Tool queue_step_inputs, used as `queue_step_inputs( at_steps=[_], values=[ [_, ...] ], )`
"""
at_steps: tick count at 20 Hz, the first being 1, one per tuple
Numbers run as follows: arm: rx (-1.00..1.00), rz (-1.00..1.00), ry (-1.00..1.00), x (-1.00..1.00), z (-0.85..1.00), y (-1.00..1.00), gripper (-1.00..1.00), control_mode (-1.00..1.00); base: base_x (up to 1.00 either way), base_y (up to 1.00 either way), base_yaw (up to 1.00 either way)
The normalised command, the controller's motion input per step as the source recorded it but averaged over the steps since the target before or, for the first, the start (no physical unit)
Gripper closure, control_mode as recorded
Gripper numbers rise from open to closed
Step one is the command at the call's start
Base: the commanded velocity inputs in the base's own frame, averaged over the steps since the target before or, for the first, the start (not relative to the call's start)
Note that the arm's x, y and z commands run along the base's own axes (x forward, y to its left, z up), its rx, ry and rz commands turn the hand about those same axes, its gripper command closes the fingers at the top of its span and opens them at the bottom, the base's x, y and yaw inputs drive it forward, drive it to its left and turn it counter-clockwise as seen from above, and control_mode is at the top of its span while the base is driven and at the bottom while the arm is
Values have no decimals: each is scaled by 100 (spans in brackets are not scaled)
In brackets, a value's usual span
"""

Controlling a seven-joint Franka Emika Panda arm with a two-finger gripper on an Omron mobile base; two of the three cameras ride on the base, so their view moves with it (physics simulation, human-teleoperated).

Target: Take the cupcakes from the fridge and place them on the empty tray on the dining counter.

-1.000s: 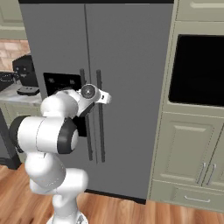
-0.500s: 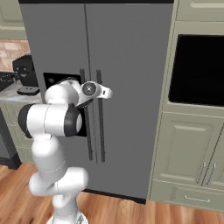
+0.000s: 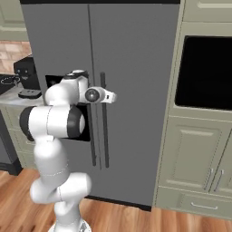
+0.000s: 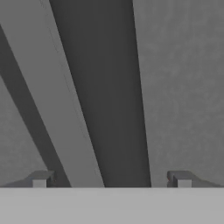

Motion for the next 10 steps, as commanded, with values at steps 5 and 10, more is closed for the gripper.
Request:
queue_step_inputs(
  at_steps=[5, 10],
  values=[
    [0, 0, 0, 37, -14, 0, 100, -100, 0, 0, 0],
    [0, 0, 5, 9, 0, -5, 100, -100, 0, 0, 0]
  ],
)
